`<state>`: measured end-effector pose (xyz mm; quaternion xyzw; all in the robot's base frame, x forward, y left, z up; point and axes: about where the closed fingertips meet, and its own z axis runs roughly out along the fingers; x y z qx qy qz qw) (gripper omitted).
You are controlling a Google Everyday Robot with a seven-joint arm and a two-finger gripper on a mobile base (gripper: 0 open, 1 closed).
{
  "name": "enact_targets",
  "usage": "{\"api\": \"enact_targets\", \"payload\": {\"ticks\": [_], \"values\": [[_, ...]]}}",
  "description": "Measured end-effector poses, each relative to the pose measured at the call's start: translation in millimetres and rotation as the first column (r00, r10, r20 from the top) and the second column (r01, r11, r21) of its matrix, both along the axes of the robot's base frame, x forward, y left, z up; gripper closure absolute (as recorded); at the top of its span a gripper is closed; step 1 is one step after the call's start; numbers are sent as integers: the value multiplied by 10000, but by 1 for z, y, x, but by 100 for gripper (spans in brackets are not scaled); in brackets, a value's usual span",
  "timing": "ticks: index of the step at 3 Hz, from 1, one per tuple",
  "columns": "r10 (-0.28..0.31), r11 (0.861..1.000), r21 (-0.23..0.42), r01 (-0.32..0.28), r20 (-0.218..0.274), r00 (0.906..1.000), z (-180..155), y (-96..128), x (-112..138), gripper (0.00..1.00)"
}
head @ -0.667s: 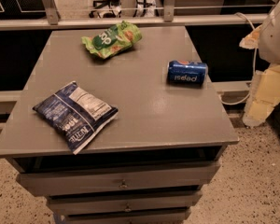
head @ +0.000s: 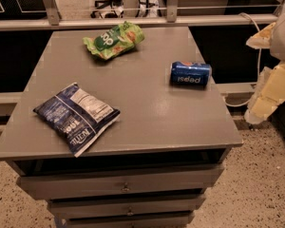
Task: Move pepsi can near blue chip bag
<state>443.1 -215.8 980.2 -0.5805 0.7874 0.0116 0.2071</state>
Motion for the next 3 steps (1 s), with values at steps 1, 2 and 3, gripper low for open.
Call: {"api": "enact_targets", "payload": {"ticks": [1,2,3], "values": [[-892,9624,2614,737,476,9949,-12,-36,28,0],[-1149,8814,4687,589,918,9891,-4,-52,42,0],[-910,8267,5625,102,1158,9891,-6,-65,59,0]]}}
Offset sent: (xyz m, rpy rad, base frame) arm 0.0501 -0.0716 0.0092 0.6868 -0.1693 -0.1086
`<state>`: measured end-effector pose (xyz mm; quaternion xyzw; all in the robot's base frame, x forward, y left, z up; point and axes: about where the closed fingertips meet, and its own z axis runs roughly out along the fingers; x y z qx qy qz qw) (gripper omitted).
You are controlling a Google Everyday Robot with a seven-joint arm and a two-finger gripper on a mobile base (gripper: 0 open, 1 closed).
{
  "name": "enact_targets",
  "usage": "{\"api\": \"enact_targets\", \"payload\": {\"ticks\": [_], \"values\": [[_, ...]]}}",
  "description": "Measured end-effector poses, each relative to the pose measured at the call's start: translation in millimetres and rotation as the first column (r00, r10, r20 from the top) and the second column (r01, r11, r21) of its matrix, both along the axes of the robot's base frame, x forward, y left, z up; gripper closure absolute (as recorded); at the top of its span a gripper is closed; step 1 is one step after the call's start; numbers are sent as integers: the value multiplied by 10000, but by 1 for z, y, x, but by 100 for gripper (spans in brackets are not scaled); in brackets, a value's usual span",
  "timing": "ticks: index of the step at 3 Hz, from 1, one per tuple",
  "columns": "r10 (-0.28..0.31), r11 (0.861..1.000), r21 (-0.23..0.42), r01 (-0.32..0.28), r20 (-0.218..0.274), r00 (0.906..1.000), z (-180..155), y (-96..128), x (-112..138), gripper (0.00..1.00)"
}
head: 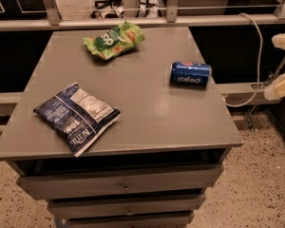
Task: Move pepsi can near blue chip bag
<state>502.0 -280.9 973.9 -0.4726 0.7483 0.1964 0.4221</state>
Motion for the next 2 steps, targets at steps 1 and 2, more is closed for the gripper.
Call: {"api": "enact_targets", "payload": {"ticks": [1,2], "values": [[586,9973,-430,-587,-50,9983,-16,-1,11,0],[983,9906,-930,-1002,-245,9949,-45,-15,35,0]]}}
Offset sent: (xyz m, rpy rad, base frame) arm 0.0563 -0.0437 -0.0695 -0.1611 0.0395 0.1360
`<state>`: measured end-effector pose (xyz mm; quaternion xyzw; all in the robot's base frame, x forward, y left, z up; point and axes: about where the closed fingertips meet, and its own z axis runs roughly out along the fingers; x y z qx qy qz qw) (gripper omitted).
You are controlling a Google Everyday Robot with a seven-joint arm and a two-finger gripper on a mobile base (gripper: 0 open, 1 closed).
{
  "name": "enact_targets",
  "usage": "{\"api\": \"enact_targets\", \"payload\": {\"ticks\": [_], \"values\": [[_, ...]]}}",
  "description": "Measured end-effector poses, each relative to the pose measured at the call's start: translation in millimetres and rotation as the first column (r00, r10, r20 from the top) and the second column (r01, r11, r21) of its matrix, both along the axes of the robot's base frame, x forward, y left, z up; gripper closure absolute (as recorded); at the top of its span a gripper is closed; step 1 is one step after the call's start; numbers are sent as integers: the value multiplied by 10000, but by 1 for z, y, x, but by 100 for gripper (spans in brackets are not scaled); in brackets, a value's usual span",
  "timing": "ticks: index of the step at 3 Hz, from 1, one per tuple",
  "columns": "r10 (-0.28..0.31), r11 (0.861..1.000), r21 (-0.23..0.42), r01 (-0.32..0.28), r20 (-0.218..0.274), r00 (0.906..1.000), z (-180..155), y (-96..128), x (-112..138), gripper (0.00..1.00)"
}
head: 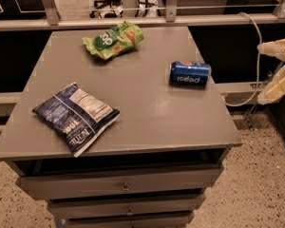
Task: Move pepsi can near blue chip bag
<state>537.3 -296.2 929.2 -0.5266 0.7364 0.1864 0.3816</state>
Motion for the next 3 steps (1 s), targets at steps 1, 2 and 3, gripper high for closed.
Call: {"api": "enact_targets", "payload": {"ticks": [1,2,3], "values": [[-96,9999,76,96,4,10000,-3,2,0,0],[-296,9982,519,293,46,9996,-16,24,7,0],[-343,9894,1420,320,140,9993,-41,73,36,0]]}}
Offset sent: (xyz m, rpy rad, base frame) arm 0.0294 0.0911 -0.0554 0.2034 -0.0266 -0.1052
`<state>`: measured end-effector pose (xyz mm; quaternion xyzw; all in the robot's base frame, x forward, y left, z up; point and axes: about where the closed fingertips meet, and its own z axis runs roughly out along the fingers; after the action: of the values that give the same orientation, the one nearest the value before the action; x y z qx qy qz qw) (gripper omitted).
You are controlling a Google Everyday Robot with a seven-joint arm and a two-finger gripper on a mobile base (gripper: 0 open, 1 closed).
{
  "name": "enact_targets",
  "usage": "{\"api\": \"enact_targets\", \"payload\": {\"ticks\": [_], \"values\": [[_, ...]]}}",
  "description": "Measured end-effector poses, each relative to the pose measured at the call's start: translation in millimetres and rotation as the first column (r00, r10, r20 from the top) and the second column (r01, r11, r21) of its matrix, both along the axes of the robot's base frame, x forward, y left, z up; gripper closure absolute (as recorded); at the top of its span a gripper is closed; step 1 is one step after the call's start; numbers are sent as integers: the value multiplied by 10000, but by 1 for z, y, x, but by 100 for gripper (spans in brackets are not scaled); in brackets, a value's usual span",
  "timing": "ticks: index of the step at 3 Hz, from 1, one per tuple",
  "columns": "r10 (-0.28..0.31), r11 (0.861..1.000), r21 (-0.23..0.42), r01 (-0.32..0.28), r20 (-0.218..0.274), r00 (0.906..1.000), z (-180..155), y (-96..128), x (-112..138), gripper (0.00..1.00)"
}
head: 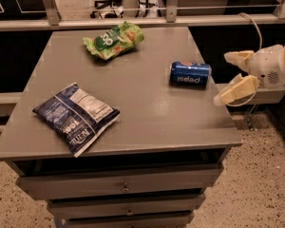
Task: Move pepsi can near blue chip bag
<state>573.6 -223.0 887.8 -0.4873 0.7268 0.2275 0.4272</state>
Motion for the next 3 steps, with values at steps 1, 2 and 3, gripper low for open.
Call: {"api": "enact_targets", "payload": {"ticks": [1,2,3], "values": [[38,9993,365,-42,131,9999,-9,18,22,0],[228,9986,474,-239,222,9995,-16,22,49,0],[387,9980,494,-403,314,9988,-16,21,64,0]]}}
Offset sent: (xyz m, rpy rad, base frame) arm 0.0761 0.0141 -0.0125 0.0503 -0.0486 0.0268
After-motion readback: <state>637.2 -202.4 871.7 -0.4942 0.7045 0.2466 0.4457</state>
